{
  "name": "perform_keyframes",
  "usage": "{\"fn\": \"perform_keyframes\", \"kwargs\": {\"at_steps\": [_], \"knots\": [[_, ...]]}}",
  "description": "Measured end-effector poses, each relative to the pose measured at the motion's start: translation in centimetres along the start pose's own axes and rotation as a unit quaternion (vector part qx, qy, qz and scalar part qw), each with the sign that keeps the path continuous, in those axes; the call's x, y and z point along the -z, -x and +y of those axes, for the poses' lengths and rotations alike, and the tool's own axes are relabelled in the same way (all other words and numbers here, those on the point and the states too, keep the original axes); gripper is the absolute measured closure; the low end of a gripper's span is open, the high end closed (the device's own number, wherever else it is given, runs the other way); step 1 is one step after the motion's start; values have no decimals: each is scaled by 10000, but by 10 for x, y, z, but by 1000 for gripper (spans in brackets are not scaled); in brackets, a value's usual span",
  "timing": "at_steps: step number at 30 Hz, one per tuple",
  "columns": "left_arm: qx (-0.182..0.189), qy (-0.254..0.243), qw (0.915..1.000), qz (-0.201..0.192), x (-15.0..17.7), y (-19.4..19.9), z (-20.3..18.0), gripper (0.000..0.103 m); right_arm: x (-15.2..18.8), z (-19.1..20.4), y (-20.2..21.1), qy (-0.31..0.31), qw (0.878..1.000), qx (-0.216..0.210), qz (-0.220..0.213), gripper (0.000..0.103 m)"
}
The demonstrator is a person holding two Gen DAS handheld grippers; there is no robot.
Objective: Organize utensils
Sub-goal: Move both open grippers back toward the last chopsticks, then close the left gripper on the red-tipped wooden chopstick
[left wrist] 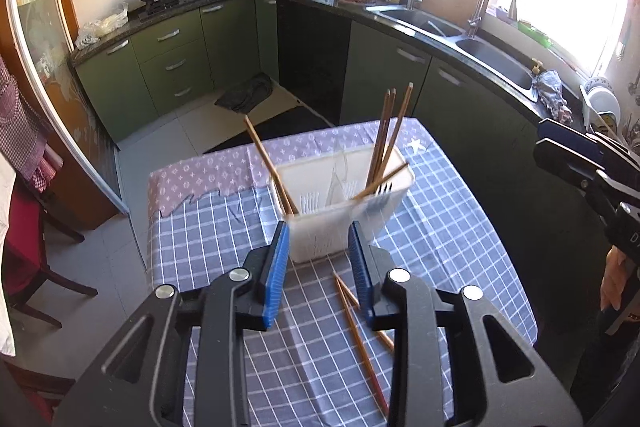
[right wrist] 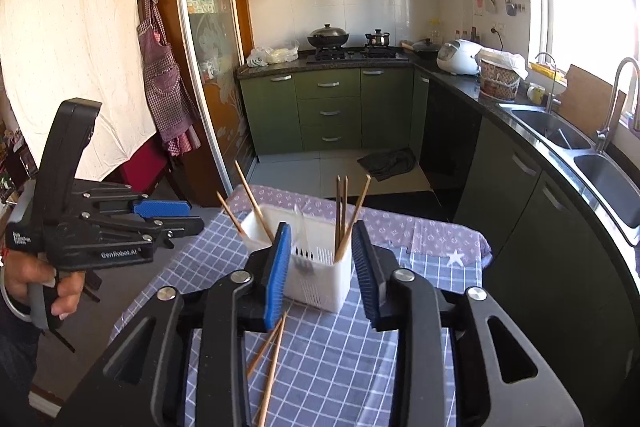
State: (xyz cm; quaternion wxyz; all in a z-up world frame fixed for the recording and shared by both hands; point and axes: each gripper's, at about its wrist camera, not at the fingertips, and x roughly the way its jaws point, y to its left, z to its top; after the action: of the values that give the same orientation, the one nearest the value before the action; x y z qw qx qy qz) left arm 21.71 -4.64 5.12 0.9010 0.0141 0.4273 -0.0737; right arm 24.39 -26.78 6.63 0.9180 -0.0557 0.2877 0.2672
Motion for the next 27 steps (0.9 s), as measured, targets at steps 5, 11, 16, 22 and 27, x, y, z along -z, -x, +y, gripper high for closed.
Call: {"fn": "perform_keyframes", "kwargs": {"at_steps": [5,11,16,22,27], "knots": [[210,142,9940,1064,56,-48,-9,74,70,-21,-17,-117,9968,142,772,68],[284,417,9725,2276,106,-122,-19,78,137,-48,-66,-508,9825,15,1790,68],[235,707,9623,2616,110,-153,-28,82,161,-47,-96,-534,9743,-102,2188,68],[-15,762,9583,2753,106,-171,-34,88,172,-41,-112,-464,9701,-190,2373,68],[-87,854,9538,2879,104,-184,-37,89,172,-40,-115,-447,9693,-194,2408,68]]}}
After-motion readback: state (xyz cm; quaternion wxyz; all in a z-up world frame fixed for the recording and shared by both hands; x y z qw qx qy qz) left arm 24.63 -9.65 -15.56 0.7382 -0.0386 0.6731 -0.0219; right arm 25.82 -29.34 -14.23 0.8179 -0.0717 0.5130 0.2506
